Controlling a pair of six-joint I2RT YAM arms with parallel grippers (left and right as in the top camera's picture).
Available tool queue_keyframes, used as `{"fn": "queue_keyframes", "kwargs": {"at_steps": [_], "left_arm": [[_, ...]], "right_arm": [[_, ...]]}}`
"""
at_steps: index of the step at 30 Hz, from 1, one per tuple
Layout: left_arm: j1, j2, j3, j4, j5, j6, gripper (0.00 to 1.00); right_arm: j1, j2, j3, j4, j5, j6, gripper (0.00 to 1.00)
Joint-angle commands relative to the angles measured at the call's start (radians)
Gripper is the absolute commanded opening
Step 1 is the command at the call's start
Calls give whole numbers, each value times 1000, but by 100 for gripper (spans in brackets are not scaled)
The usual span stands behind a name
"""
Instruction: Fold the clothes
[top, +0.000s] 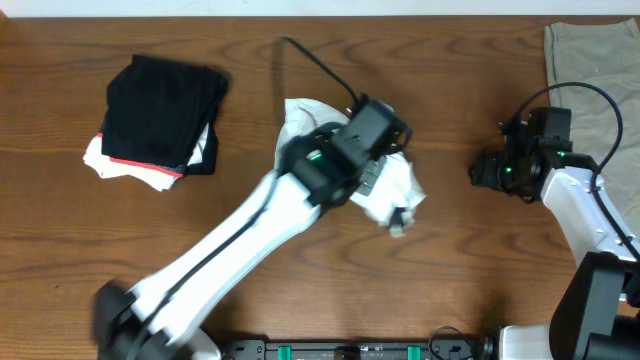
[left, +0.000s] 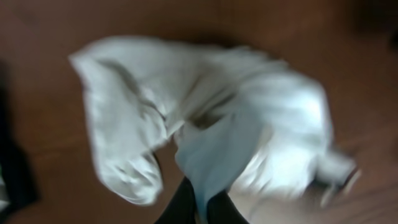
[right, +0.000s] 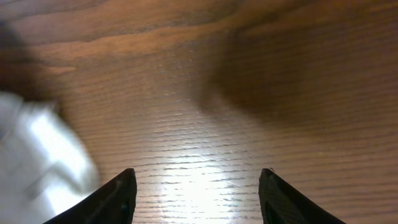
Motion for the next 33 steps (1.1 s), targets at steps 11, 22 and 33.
{"fn": "queue_keyframes", "kwargs": {"at_steps": [11,22,33], "left_arm": [[-27,-396,109,151,-111,116,6],[-249,-415,113,13,-259,217,6],[-259,-290,147,103,-668,398,6]], "right_arm": [[-6,-21,19,-7,-3,-8,63],[-6,-21,19,-7,-6,-8,63],[-6,-21,19,-10,-21,-9,63]]}}
